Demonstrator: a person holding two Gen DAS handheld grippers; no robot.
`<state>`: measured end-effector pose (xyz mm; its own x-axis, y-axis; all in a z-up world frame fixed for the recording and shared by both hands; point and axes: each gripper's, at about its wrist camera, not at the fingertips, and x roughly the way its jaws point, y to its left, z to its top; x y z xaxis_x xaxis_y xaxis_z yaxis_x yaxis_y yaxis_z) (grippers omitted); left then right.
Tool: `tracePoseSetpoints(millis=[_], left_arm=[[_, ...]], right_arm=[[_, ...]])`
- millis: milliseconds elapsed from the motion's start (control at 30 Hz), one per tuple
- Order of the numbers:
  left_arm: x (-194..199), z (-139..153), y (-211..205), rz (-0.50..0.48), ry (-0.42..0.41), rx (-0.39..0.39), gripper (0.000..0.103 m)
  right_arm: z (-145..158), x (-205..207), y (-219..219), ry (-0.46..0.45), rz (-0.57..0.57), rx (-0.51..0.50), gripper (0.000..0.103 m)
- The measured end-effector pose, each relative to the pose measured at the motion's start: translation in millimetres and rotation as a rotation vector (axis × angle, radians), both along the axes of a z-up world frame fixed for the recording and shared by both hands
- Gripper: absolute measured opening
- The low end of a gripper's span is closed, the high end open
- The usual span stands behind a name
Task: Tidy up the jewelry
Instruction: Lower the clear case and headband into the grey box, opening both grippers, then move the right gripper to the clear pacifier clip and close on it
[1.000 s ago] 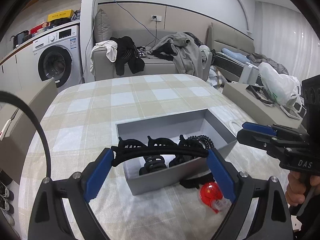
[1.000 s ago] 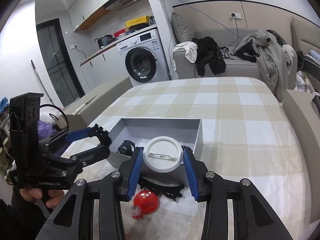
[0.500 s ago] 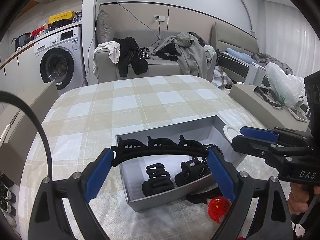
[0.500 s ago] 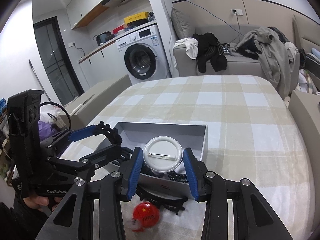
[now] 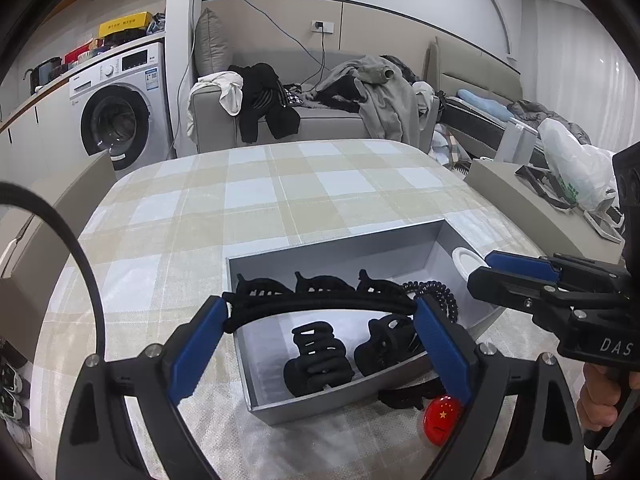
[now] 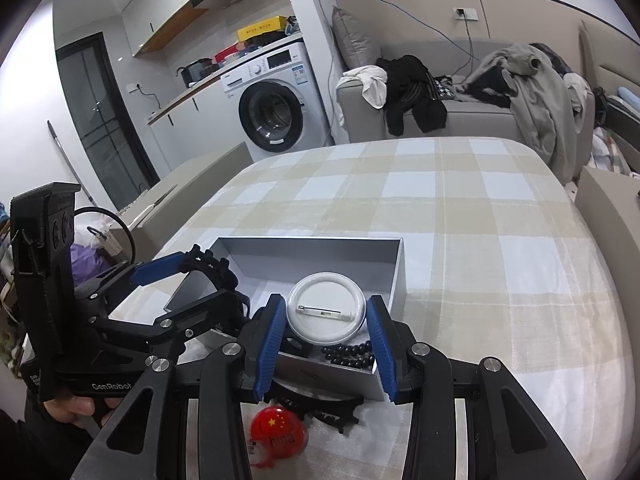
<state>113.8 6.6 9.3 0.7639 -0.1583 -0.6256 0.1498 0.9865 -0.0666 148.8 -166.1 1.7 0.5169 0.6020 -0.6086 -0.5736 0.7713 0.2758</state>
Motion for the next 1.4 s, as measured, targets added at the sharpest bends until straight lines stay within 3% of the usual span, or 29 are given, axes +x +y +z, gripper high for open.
tracePoseSetpoints(millis=[400,467,500,600,733,767,900,1233,1400], left_arm=[[-0.1,-0.7,1.4,-0.003,-0.003,-0.003,0.091],[-0.9,-0.5,2.0,-0.006,-0.004,-0.010,0.091],[-1.3,-0.5,2.5,-0.010,-0.002,-0.016,0.092],[-1.7,0.9,3.7,-0.016,0.005,-0.030,0.092],[-7.0,5.1,3.9,-0.021,0.000,-0.044,0.098],[-10.1,6.7,3.7,-0.016,-0.011,-0.039,0.102],[-19.7,11.2,5.0,0.001,-0.034,-0.028,0.102],[-48.0,13.1,11.5,0.001,-0.049,0.000,0.102],[-55.1,6.6,9.6,-0.018,-0.038,0.022,0.102]], right_arm=[[0.7,-2.0,0.1,0.005,0.012,0.031,0.043],[2.8,-4.4,-1.0,-0.013,0.017,0.041,0.063],[4.5,-6.9,-1.5,-0.029,0.017,0.040,0.067],[7.7,-11.6,-2.6,-0.047,0.027,0.036,0.071],[10.7,-18.1,-7.9,-0.061,0.018,0.038,0.090],[11.3,-20.0,-9.4,-0.071,0.012,0.033,0.093],[10.2,-23.1,-13.1,-0.074,-0.019,-0.012,0.103],[-0.5,-40.7,-18.1,-0.042,0.003,-0.081,0.103],[-11.5,-47.8,-10.9,-0.039,0.011,-0.161,0.103]])
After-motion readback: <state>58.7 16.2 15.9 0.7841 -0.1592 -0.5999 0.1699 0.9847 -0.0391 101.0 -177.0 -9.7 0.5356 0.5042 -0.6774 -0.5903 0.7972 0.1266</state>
